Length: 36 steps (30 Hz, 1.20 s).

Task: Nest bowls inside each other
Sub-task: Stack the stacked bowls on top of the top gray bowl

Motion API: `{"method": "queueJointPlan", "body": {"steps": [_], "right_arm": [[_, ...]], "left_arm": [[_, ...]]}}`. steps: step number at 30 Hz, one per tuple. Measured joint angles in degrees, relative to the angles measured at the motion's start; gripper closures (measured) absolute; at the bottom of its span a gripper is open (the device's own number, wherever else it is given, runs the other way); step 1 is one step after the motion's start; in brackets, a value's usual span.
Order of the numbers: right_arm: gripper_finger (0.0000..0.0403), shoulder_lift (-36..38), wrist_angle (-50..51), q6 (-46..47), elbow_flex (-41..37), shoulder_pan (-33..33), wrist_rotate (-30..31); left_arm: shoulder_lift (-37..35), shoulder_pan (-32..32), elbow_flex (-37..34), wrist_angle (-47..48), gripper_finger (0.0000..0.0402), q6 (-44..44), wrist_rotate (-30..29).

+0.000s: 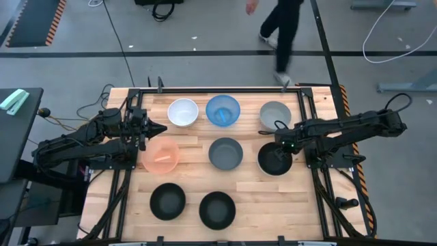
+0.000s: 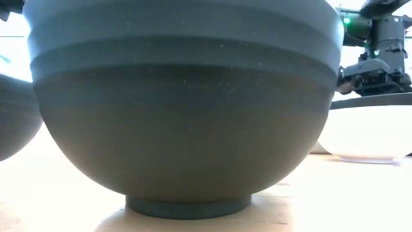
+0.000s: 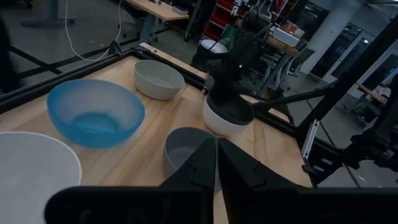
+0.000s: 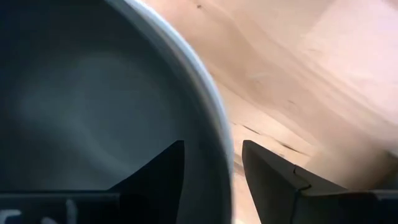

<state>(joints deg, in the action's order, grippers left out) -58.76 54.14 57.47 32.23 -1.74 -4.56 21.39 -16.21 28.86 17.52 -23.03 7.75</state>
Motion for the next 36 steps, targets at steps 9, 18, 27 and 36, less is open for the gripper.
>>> {"method": "queueJointPlan", "body": {"steps": [9, 18, 27, 36], "right_arm": [[0.0271, -0.02, -3.76, 1.53, -1.75, 0.00, 0.40], [0.0376, -0.02, -5.82, 1.96, -1.75, 0.00, 2.63], [0.0375, -0.07, -5.73, 1.86, 0.63, -0.02, 4.99], [0.0375, -0.04, 10.52, -3.54, 15.16, -1.35, 11.53]], "left_arm": [[0.00, 0.00, 0.00, -0.02, 0.0390, -0.36, 0.00], [0.00, 0.00, 0.00, -0.04, 0.0379, -0.34, 0.00], [0.00, 0.00, 0.00, -0.08, 0.0390, -0.34, 0.00], [0.00, 0.00, 0.00, -0.09, 0.0378, -0.30, -0.09]]}}
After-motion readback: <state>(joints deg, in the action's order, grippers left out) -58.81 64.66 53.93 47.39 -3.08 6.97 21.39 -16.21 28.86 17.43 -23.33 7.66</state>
